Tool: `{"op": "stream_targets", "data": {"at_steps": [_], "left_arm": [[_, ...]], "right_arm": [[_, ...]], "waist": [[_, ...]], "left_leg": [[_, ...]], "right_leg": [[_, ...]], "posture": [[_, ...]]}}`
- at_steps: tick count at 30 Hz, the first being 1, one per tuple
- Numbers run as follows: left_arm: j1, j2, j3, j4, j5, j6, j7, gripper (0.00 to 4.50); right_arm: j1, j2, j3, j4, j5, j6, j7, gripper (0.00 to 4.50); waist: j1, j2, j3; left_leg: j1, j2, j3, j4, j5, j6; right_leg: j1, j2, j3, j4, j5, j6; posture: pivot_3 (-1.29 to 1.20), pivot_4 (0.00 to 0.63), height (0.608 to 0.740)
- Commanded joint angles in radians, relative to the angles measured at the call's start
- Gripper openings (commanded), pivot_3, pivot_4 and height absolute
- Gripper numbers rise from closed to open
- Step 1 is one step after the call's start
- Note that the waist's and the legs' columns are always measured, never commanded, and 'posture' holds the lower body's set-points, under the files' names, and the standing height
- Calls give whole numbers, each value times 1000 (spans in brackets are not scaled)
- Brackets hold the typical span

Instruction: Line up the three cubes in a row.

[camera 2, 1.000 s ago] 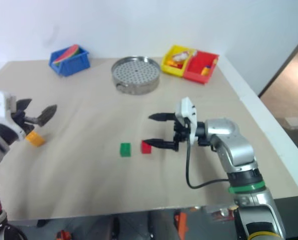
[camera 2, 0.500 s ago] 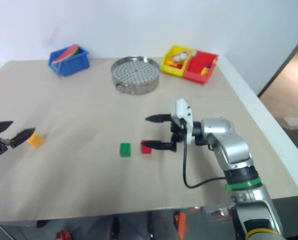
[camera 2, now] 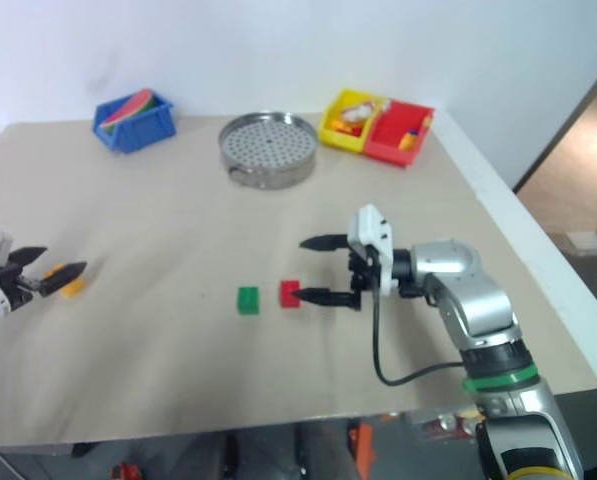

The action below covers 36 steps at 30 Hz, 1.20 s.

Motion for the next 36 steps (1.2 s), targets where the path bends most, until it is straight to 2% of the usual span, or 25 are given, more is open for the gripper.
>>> {"op": "stream_targets", "data": {"at_steps": [1,13,16,19,23,31,36], "left_arm": [[-19,37,-10,12,8,-27,-10,4458],[-43,45,-86,79,1,60,-8,4458],[-59,47,-105,102,9,75,-6,3682],[-75,51,-120,129,24,58,-7,2565],[-99,53,-137,156,41,27,-21,1365],[-101,52,-195,34,35,10,-85,1375],[-136,42,-291,-212,-41,66,-197,1375]], "right_arm": [[5,-16,-36,-43,17,2,0,4500],[8,-30,-41,-47,22,7,7,4500],[5,-28,-43,-48,29,12,6,4500],[3,-23,-45,-48,36,14,4,4500],[0,4,-64,-53,78,16,-5,4500],[-5,16,-70,-71,91,4,0,4500],[-7,-5,-72,-68,82,13,1,4500]], "waist": [[0,0,0],[1,0,0],[1,0,0],[1,0,0],[1,0,0],[2,0,0],[2,-1,0]], "left_leg": [[0,0,0,0,0,0],[0,0,0,0,0,0],[0,0,0,0,0,0],[0,0,0,0,0,0],[0,0,0,0,0,0],[-1,0,0,0,0,0],[-1,-1,0,0,0,0]], "right_leg": [[0,0,0,0,0,0],[0,0,0,0,0,0],[0,0,0,0,0,0],[0,0,0,0,0,0],[0,0,0,0,0,0],[0,-1,0,0,0,0],[0,-1,0,-1,0,0]], "posture": [[0,150,740],[0,150,740],[0,150,740],[0,150,740],[0,150,740],[0,150,740],[0,150,740]]}}
